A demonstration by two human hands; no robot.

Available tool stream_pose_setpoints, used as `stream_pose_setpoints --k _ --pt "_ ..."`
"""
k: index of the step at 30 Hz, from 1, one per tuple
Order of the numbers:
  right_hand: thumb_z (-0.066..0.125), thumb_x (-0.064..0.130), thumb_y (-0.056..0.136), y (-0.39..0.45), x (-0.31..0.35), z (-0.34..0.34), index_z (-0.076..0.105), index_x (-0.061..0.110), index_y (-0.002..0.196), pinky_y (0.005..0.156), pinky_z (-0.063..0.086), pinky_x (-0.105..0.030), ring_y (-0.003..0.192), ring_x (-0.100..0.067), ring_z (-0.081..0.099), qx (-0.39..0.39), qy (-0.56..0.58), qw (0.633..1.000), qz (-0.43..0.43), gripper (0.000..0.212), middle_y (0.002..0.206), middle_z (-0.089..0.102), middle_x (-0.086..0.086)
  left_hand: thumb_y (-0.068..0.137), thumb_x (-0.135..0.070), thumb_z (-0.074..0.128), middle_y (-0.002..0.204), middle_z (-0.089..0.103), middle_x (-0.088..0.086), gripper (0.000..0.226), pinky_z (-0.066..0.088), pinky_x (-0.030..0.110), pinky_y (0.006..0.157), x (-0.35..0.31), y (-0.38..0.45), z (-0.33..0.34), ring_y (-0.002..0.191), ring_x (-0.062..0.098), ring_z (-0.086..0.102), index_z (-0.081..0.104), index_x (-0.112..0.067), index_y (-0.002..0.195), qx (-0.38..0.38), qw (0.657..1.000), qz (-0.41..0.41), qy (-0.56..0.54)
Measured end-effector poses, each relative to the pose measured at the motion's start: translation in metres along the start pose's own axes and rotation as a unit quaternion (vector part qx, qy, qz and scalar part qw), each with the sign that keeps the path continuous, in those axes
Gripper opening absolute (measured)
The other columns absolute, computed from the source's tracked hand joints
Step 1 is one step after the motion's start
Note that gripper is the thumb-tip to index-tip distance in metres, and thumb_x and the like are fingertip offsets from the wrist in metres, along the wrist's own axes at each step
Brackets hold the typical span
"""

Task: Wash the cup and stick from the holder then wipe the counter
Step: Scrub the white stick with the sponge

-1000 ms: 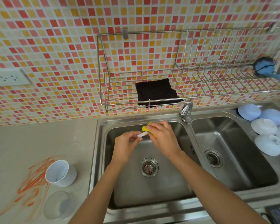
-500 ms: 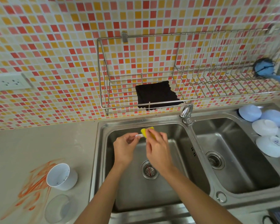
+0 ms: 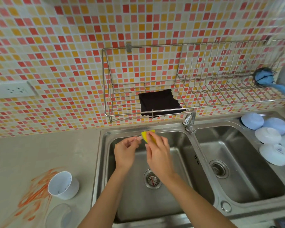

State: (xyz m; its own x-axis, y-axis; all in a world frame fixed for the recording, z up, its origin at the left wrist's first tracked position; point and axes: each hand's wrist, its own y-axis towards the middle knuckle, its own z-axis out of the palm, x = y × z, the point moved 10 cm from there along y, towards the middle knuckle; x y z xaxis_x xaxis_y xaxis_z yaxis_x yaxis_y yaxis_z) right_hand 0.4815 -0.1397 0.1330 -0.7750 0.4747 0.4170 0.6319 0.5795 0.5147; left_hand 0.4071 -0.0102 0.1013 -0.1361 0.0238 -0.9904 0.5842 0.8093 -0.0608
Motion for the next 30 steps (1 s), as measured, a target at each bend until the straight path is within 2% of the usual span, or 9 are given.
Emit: stream_pose_setpoints --k 3,5,9,13,18,22,25,28,30 --pt "0.063 0.011 0.088 0.005 -0.023 -0.006 0.058 0.01 0.132 0.09 0.049 -0.04 0.105 -0.023 0.046 -0.021 -0.02 0.998 0.046 0.044 0.134 0.056 -0.003 0.085 -0.019 0.072 0.075 0.075 0.001 0.007 0.056 0.029 0.079 0.0 -0.004 -0.001 0.072 0.009 0.07 0.076 -0.013 0.084 -0.023 0.998 -0.036 -0.045" --pt "0.06 0.013 0.089 -0.001 -0.013 -0.005 0.057 0.009 0.132 0.091 0.049 -0.04 0.107 -0.023 0.047 -0.015 -0.023 0.999 0.022 0.043 0.135 0.056 -0.003 0.087 -0.021 0.07 0.075 0.075 0.002 0.012 0.054 0.026 0.077 0.002 -0.006 0.001 0.074 0.011 0.071 0.076 -0.011 0.082 -0.029 0.996 -0.054 -0.063" --pt "0.049 0.018 0.092 -0.005 0.013 -0.001 0.057 0.011 0.133 0.094 0.045 -0.036 0.109 -0.024 0.048 -0.003 -0.021 0.999 -0.038 0.042 0.137 0.054 -0.002 0.089 -0.025 0.067 0.072 0.075 0.003 0.022 0.056 0.034 0.082 0.009 -0.007 0.003 0.078 0.02 0.071 0.076 -0.016 0.072 -0.033 0.994 -0.075 -0.066" --pt "0.064 0.007 0.083 0.009 -0.017 -0.008 0.06 0.013 0.129 0.087 0.051 -0.041 0.105 -0.023 0.047 -0.019 -0.027 0.998 0.05 0.047 0.133 0.057 0.001 0.088 -0.028 0.068 0.071 0.075 0.002 0.023 0.055 0.036 0.085 0.013 -0.012 0.003 0.074 0.016 0.068 0.075 -0.015 0.07 -0.051 0.991 -0.092 -0.077" --pt "0.063 0.013 0.084 -0.001 0.017 -0.005 0.059 0.016 0.131 0.089 0.046 -0.035 0.107 -0.023 0.048 0.002 -0.031 0.999 -0.044 0.047 0.134 0.055 0.002 0.089 -0.029 0.066 0.07 0.075 0.003 0.025 0.056 0.04 0.083 0.008 -0.009 0.003 0.079 0.024 0.071 0.075 -0.014 0.072 -0.026 0.997 -0.062 -0.048" --pt "0.074 0.017 0.077 0.015 -0.009 -0.011 0.063 0.026 0.122 0.081 0.047 -0.034 0.101 -0.019 0.045 -0.015 -0.051 0.998 -0.014 0.047 0.127 0.06 0.007 0.089 -0.029 0.066 0.071 0.075 0.003 0.024 0.055 0.04 0.086 0.01 -0.009 0.0 0.075 0.02 0.069 0.075 -0.013 0.073 -0.031 0.996 -0.068 -0.056" --pt "0.079 0.015 0.073 0.023 -0.017 -0.014 0.069 0.028 0.11 0.073 0.049 -0.034 0.096 -0.019 0.048 -0.021 -0.063 0.997 -0.046 0.041 0.113 0.066 0.011 0.089 -0.031 0.067 0.07 0.075 0.002 0.025 0.054 0.04 0.085 0.011 -0.008 0.002 0.07 0.013 0.065 0.075 -0.015 0.072 -0.008 0.996 -0.074 -0.042" --pt "0.077 0.015 0.075 0.028 -0.013 -0.016 0.069 0.027 0.107 0.074 0.049 -0.035 0.093 -0.021 0.051 -0.011 -0.082 0.991 -0.101 0.034 0.108 0.068 0.011 0.088 -0.031 0.067 0.071 0.074 -0.001 0.018 0.057 0.041 0.083 0.001 -0.004 0.002 0.068 0.008 0.065 0.075 -0.016 0.081 0.023 0.999 -0.019 0.022" --pt "0.077 0.017 0.075 0.032 -0.014 -0.016 0.07 0.027 0.106 0.073 0.05 -0.035 0.09 -0.022 0.052 0.004 -0.093 0.988 -0.12 0.033 0.105 0.068 0.01 0.086 -0.028 0.071 0.075 0.073 -0.004 0.014 0.058 0.033 0.078 -0.014 -0.003 0.004 0.071 0.006 0.067 0.072 -0.019 0.097 0.048 0.993 0.06 0.084"
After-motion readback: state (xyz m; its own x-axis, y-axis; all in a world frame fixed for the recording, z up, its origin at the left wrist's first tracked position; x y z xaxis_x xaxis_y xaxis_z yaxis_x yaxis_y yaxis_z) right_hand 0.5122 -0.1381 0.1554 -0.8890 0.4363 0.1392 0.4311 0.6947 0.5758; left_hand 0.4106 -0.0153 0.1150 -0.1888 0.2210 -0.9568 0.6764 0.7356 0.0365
